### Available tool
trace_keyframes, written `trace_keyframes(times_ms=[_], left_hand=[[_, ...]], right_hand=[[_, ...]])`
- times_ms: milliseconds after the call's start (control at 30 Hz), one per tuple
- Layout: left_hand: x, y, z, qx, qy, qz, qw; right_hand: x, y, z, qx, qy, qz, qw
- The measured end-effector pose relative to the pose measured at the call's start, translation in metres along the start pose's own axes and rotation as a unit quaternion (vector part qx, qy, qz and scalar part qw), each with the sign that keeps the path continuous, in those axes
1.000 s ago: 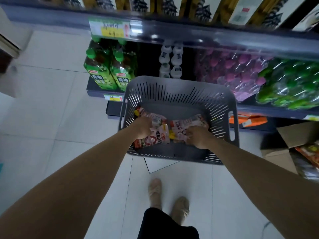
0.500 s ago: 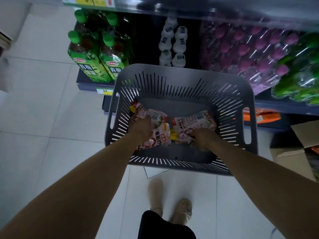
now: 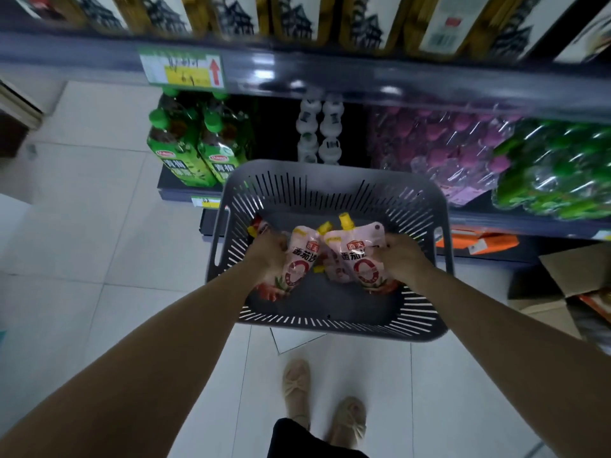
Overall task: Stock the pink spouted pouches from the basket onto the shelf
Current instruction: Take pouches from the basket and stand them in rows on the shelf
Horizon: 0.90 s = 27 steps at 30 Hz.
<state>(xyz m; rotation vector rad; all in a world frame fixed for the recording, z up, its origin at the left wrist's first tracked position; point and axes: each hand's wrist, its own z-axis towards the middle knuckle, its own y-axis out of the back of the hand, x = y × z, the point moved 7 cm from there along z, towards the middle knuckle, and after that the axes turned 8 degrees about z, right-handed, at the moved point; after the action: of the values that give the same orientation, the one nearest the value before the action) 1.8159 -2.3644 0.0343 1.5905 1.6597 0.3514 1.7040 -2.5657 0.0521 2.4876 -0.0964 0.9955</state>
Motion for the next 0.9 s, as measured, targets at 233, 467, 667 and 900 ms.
trace_keyframes(times_ms=[233, 467, 667, 900], left_hand=[[-0.042, 0.078, -0.065, -0.028, -0.006, -0.229, 0.973], [-0.106, 0.168, -0.162, -0.051, -0.095, -0.326, 0.939], [-0.155, 0.242, -0.261, -0.125, -0.182, -0.333, 0.917], [-0.198, 0.318, -0.354, -0.198, -0.281, -0.371, 0.863]], right_hand=[[0.081, 0.06, -0.073, -0.022, 0.06, 0.181, 0.981], [0.168, 0.125, -0.174, -0.04, 0.155, 0.238, 0.958], [0.237, 0.181, -0.261, -0.066, 0.255, 0.225, 0.938], [0.305, 0.231, -0.341, -0.05, 0.358, 0.325, 0.874]])
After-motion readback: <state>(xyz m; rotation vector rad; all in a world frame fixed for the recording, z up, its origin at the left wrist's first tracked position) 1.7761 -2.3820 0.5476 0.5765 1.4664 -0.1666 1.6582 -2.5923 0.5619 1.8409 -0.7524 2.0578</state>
